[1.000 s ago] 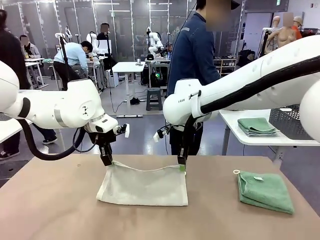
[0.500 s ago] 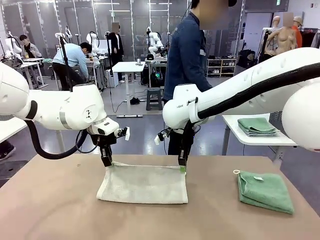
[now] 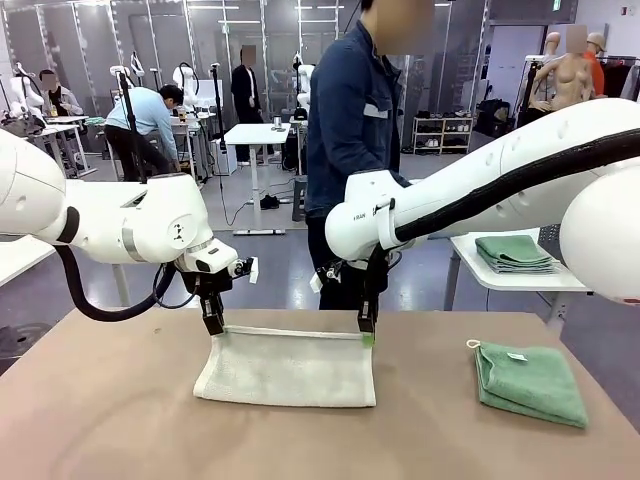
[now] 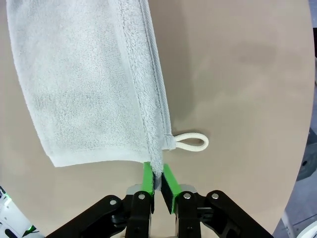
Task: Fold the towels and place them in the basket.
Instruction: When a person lays out a Towel with hook on the table, fold it in half twice.
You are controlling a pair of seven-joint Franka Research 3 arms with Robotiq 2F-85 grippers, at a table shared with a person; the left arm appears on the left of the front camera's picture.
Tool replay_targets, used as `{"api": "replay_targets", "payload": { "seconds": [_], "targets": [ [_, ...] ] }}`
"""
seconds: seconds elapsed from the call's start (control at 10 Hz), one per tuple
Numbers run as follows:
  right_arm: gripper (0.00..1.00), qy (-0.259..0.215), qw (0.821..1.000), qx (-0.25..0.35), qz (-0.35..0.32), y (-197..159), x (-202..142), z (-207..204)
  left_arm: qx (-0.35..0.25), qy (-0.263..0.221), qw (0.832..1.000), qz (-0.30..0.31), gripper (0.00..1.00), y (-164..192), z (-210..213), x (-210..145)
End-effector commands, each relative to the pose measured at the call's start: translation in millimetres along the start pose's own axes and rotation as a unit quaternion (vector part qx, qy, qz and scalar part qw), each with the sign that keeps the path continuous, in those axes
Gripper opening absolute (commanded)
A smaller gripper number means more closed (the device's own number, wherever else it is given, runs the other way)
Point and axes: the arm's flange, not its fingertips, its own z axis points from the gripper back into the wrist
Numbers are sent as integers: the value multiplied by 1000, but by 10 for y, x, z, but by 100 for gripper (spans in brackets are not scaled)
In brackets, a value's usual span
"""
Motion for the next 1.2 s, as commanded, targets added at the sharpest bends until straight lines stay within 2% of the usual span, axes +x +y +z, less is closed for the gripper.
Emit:
{"api": "replay_targets", "payload": {
  "seconds": [0.0,0.1,0.2,0.5,0.6,0.7,0.8,0.9,1.0,1.1],
  "targets": [
    [10,13,1000,-9,-11,-33,20,-4,-5,10,1000,-7,10,75,14,9],
    [10,13,1000,-8,-13,-32,19,-14,-4,8,1000,-9,18,65,13,12],
    [18,12,1000,-10,-15,-35,18,-9,-4,5,1000,-7,36,57,17,24],
    [63,3,1000,-21,-17,-30,30,23,-4,-6,1000,-12,86,28,71,45],
    [54,0,1000,-23,-17,-30,17,37,-4,-13,1000,-15,100,4,107,45],
    [93,-4,999,-28,-20,-15,4,58,-2,-17,1000,-16,100,-28,149,36],
    [85,-3,999,-37,-23,21,-8,94,2,-21,1000,-14,100,-74,206,26],
    [100,-3,998,-48,-33,64,-29,138,6,-25,1000,5,95,-121,288,-7],
    [100,-6,997,-50,-53,123,-41,186,2,-31,999,27,100,-225,384,-27],
    [100,-5,993,-42,-107,223,-42,238,3,-36,998,45,100,-366,480,-53]
  ]
}}
